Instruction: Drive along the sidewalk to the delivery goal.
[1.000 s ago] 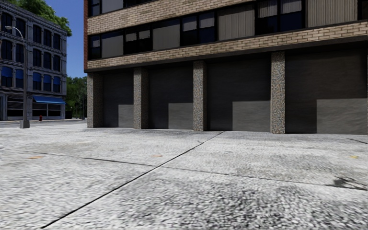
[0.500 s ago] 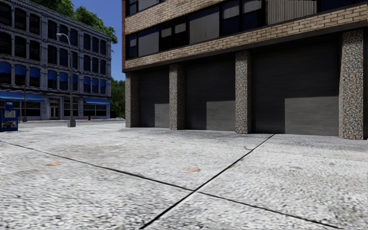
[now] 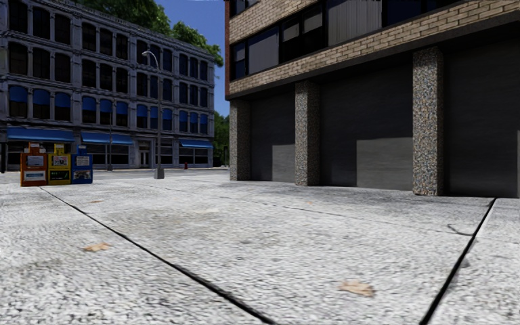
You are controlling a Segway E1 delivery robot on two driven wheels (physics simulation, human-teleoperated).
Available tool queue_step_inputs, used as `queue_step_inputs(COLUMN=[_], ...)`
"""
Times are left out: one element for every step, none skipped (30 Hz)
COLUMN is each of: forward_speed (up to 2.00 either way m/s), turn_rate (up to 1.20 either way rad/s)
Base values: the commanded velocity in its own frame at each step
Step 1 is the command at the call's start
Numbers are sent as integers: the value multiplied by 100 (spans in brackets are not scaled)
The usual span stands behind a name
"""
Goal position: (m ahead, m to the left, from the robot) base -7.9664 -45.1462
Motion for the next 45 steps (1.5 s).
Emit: queue_step_inputs(forward_speed=[191,191,191,191,191,191,191,191,191,191,191,191,191,191,191,191,191,191,191,191,191,191,191,191,191,191,191,191,191,191,191,191,191,191,191,191,191,191,191,191,191,191,191,191,191], turn_rate=[53,53,53,53,53,53,53,53,53,53,53,45,0,0,0,0,0,0,0,0,0,0,0,0,0,0,0,0,0,0,0,0,0,0,0,0,0,0,0,0,0,0,0,0,0])
